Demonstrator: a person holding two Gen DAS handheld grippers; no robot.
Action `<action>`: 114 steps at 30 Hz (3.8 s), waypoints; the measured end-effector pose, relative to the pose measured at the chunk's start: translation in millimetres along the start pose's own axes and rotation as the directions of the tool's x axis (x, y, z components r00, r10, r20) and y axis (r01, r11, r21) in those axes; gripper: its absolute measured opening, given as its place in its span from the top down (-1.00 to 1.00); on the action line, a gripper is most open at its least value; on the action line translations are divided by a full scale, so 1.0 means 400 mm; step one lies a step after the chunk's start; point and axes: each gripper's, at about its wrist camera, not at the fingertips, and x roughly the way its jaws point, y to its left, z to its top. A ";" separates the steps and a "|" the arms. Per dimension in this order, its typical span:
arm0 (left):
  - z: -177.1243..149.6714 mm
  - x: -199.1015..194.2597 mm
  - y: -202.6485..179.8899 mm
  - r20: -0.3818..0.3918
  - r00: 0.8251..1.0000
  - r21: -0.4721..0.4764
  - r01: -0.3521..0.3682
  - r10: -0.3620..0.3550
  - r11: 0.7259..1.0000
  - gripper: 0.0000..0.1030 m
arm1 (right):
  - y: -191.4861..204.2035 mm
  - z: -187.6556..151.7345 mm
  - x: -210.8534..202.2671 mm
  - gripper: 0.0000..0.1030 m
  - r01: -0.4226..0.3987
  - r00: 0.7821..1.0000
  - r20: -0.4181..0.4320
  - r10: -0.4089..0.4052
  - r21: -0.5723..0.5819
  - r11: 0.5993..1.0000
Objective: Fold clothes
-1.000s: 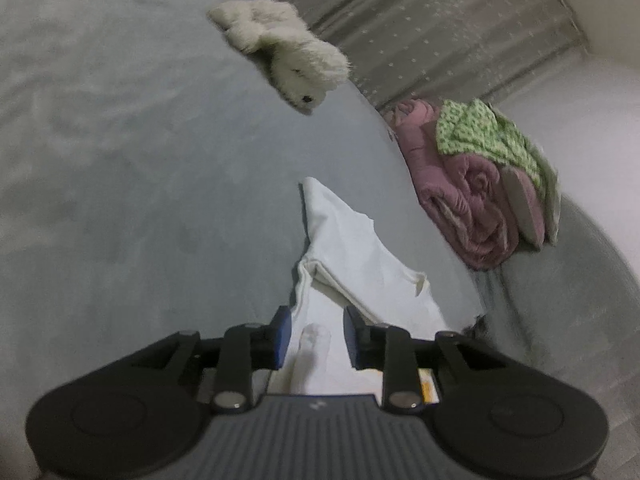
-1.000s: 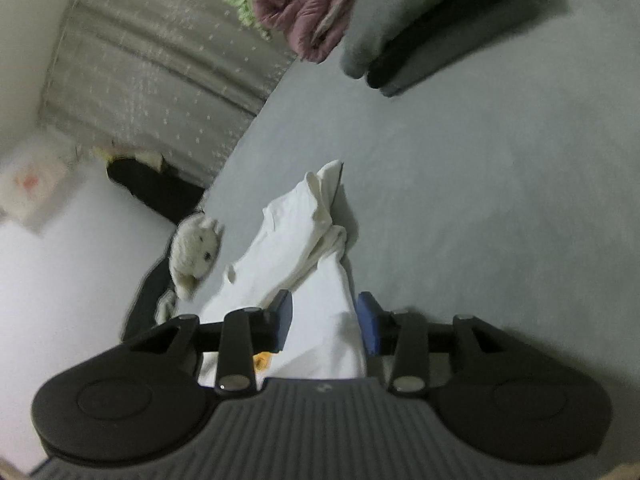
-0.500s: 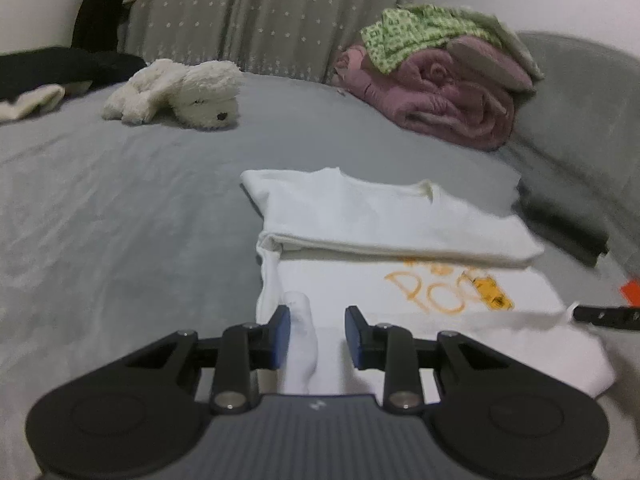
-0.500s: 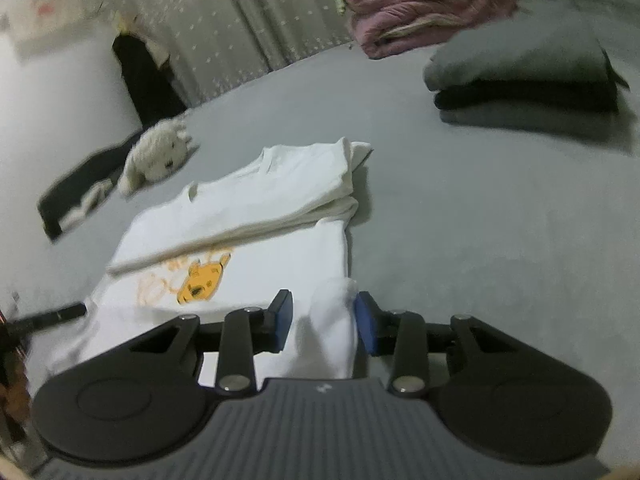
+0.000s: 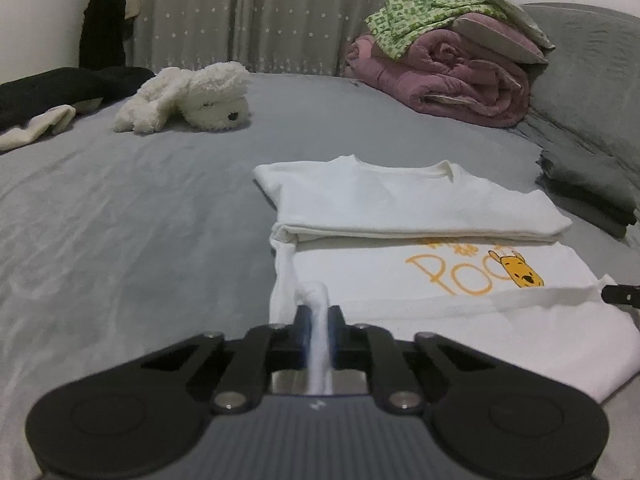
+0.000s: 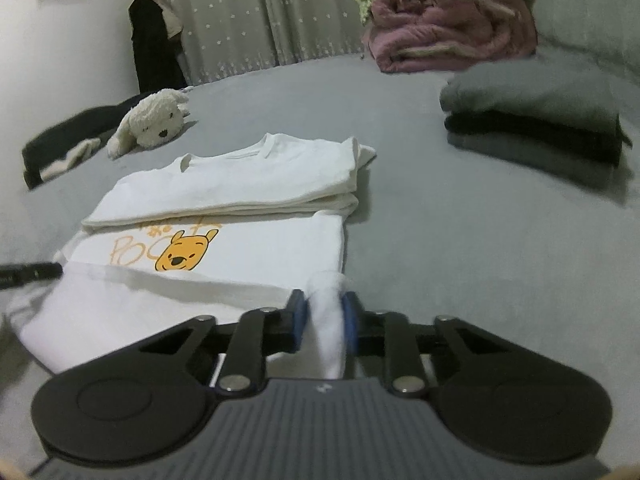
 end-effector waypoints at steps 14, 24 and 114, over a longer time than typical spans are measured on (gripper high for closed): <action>0.016 -0.065 -0.012 0.145 0.989 -0.024 -0.023 0.026 0.999 0.86 | 0.085 -0.004 -0.024 0.75 0.167 0.976 0.169 -0.137 -0.179 0.970; 0.013 -0.025 -0.016 0.059 0.997 -0.017 -0.048 0.049 0.999 0.86 | 0.087 -0.018 0.004 0.75 0.200 0.979 0.086 -0.185 -0.214 0.956; -0.105 -0.095 -0.074 -0.018 0.990 0.344 0.134 -0.136 0.929 0.42 | 0.252 -0.082 -0.017 0.32 0.033 0.999 0.047 -0.018 -0.330 0.943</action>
